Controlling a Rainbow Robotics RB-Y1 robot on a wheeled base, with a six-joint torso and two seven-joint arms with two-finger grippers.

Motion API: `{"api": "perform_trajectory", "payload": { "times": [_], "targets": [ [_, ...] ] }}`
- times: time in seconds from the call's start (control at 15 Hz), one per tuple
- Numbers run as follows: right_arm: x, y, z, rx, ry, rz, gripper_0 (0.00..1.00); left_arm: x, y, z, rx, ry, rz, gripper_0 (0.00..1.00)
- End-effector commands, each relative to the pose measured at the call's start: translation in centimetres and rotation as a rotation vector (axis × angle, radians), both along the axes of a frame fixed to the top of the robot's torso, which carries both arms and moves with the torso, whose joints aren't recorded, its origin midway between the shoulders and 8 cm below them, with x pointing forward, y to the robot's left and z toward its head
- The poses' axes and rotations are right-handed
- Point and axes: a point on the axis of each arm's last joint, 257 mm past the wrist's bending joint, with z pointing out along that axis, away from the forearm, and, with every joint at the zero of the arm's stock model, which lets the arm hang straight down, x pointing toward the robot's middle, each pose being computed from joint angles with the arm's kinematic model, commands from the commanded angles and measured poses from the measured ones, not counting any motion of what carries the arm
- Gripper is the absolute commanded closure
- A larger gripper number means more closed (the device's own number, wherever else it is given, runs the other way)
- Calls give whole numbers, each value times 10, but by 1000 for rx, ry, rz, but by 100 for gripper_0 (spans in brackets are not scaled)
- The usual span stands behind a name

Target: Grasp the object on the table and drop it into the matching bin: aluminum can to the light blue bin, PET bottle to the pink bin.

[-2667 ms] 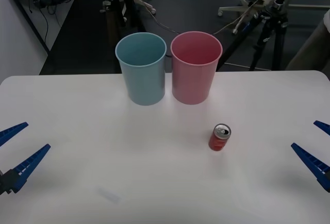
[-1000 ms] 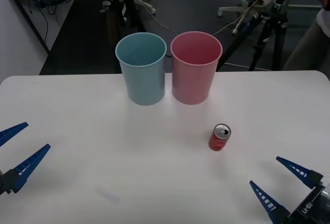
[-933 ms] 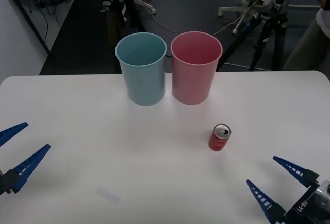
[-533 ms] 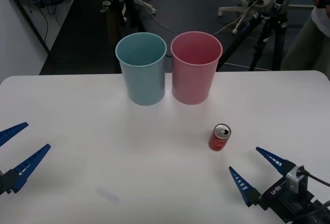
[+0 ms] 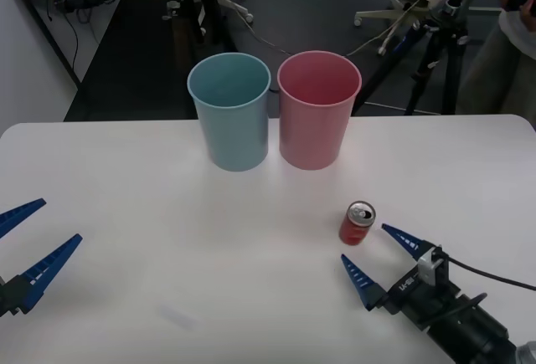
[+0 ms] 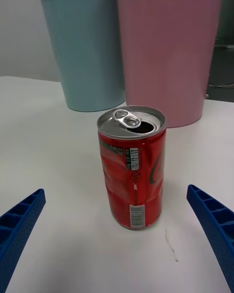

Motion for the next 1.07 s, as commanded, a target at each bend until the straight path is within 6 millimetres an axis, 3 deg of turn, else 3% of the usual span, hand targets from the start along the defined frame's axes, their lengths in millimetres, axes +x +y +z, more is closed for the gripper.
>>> {"api": "perform_trajectory", "payload": {
  "times": [0.07,0.6,0.93,1.0,1.07],
  "targets": [
    [11,7,1,-13,-8,-15,0,0,0,0,0,0,0,0],
    [49,19,9,-56,-15,-66,0,0,0,0,0,0,0,0],
    [53,22,9,-60,-14,-70,0,0,0,0,0,0,0,0],
    [53,23,9,-60,-12,-69,39,0,0,0,0,0,0,0],
    [53,23,9,-59,-11,-70,96,0,0,0,0,0,0,0]
  ]
}}
